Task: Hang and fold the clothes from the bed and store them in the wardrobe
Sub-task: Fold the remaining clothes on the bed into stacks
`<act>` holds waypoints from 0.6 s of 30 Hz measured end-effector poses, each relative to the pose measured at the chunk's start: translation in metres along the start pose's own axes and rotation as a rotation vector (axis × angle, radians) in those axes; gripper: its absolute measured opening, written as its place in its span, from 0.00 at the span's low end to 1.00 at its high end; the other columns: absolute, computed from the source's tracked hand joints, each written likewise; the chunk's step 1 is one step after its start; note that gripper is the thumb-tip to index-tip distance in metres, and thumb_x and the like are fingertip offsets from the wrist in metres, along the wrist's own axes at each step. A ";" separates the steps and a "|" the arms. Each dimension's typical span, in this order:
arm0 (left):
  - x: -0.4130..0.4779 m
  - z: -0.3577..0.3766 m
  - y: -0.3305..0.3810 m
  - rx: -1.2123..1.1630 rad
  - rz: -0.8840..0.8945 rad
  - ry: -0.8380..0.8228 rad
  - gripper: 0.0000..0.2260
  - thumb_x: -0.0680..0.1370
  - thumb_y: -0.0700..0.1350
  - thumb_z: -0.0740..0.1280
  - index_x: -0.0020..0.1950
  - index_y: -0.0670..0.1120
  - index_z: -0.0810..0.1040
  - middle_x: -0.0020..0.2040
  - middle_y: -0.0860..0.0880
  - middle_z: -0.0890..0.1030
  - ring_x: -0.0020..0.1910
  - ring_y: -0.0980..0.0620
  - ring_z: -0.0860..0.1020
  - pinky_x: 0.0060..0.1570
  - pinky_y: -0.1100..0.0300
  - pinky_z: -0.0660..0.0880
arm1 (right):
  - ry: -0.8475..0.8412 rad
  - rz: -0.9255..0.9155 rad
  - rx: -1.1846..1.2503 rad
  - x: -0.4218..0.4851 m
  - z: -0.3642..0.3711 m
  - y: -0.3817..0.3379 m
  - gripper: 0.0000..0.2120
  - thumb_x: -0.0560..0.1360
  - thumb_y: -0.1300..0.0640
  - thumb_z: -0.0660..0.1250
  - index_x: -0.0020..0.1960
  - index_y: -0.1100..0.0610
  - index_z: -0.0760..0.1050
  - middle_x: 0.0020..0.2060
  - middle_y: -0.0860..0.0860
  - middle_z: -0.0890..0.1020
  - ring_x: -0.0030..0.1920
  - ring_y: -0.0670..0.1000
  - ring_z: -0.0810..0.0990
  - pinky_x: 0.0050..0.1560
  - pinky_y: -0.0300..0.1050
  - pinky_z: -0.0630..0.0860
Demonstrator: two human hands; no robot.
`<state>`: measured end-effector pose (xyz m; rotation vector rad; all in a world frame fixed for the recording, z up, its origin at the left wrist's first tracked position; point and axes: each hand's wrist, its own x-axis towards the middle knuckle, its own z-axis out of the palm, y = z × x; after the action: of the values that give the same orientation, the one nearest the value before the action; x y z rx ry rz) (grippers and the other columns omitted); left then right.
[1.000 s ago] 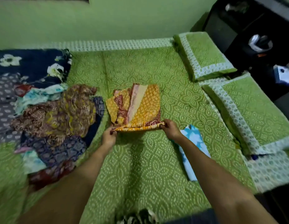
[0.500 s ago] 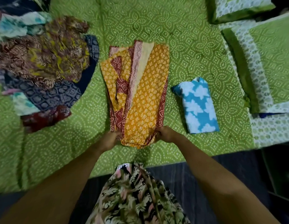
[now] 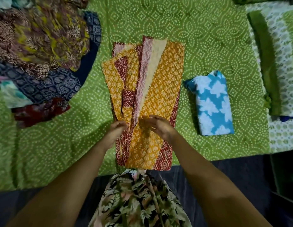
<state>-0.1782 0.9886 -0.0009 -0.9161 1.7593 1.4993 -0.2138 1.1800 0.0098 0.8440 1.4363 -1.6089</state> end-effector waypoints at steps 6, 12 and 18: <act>0.056 -0.019 0.037 -0.163 0.013 0.281 0.11 0.77 0.36 0.64 0.59 0.41 0.76 0.62 0.42 0.77 0.59 0.46 0.75 0.54 0.60 0.69 | 0.076 -0.049 0.098 0.053 0.045 -0.033 0.13 0.78 0.61 0.64 0.61 0.63 0.73 0.62 0.58 0.77 0.58 0.55 0.77 0.60 0.53 0.71; 0.109 -0.041 0.059 -0.066 0.006 0.325 0.16 0.78 0.38 0.64 0.66 0.40 0.71 0.64 0.41 0.74 0.62 0.45 0.73 0.58 0.61 0.68 | 0.084 -0.083 0.139 0.099 0.078 -0.066 0.14 0.79 0.64 0.60 0.64 0.63 0.71 0.62 0.59 0.76 0.63 0.56 0.75 0.60 0.47 0.72; 0.139 -0.041 0.078 -0.072 0.013 0.348 0.21 0.78 0.39 0.64 0.70 0.40 0.65 0.63 0.42 0.74 0.58 0.47 0.74 0.52 0.62 0.67 | 0.149 -0.134 0.111 0.126 0.088 -0.074 0.13 0.78 0.63 0.63 0.62 0.63 0.74 0.59 0.58 0.79 0.59 0.57 0.77 0.56 0.47 0.75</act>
<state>-0.3211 0.9423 -0.0689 -1.2666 1.9643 1.4873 -0.3343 1.0792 -0.0555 0.9664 1.5469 -1.7708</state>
